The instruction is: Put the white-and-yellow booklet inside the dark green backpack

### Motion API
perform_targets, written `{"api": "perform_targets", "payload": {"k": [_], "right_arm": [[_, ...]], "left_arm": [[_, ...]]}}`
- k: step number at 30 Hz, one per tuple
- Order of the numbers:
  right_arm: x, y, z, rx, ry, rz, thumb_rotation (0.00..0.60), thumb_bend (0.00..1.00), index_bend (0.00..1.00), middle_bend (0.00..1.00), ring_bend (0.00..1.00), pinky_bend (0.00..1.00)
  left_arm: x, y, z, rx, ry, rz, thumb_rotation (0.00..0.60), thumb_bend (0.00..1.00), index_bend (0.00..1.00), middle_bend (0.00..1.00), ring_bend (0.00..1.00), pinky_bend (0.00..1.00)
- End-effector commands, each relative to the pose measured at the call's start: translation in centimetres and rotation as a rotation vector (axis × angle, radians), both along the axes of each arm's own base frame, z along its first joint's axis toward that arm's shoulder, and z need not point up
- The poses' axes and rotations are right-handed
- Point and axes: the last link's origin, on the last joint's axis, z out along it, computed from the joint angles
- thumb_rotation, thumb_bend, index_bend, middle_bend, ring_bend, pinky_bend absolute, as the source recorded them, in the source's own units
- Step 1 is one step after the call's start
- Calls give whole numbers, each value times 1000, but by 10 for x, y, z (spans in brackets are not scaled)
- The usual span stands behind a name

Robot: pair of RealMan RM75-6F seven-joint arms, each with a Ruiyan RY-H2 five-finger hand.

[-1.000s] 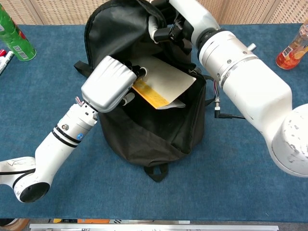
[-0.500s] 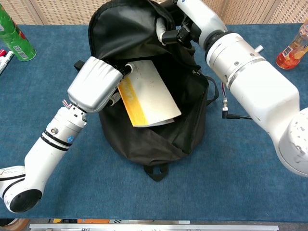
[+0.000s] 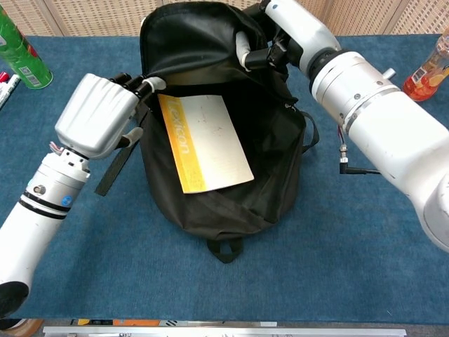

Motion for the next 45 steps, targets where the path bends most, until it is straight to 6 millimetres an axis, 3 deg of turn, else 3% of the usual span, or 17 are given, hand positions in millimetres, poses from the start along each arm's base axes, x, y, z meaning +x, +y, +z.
{"api": "perform_targets", "payload": {"k": [1,6,12,15,21,23,30,38,45], "right_arm": [[-1,2,-1,11,7,11,600,622,785,696,623,906],[-2,7,-4,53,31,49,600,607,778,666,584,876],[-4,13,-8,101,68,99,600,532,607,546,473,750],[-6,15,-7,116,87,114,600,423,483,458,408,683],[-11,17,-1,136,162,145,600,48,233,296,255,530],[-12,17,3,127,172,151,600,2,190,276,232,498],[-27,15,22,55,249,146,600,0,182,285,223,480],[-85,20,59,-46,427,64,600,194,192,355,227,481],[-143,30,91,-182,584,7,600,313,342,445,293,520]], "left_arm": [[-14,-1,13,24,23,38,600,138,244,375,419,718],[-29,-4,29,46,40,73,600,138,235,369,414,718],[-39,-9,40,59,49,97,600,138,233,367,411,717],[-40,-10,42,60,48,100,600,138,234,364,410,717],[-41,-12,47,62,46,105,600,138,233,362,408,702],[-41,-13,49,56,44,107,600,138,233,361,405,695],[-44,-15,63,11,21,143,600,138,233,351,380,636],[-58,-13,90,-43,-63,240,600,138,257,357,379,627],[-77,-13,108,-89,-146,330,600,138,281,362,385,627]]}}
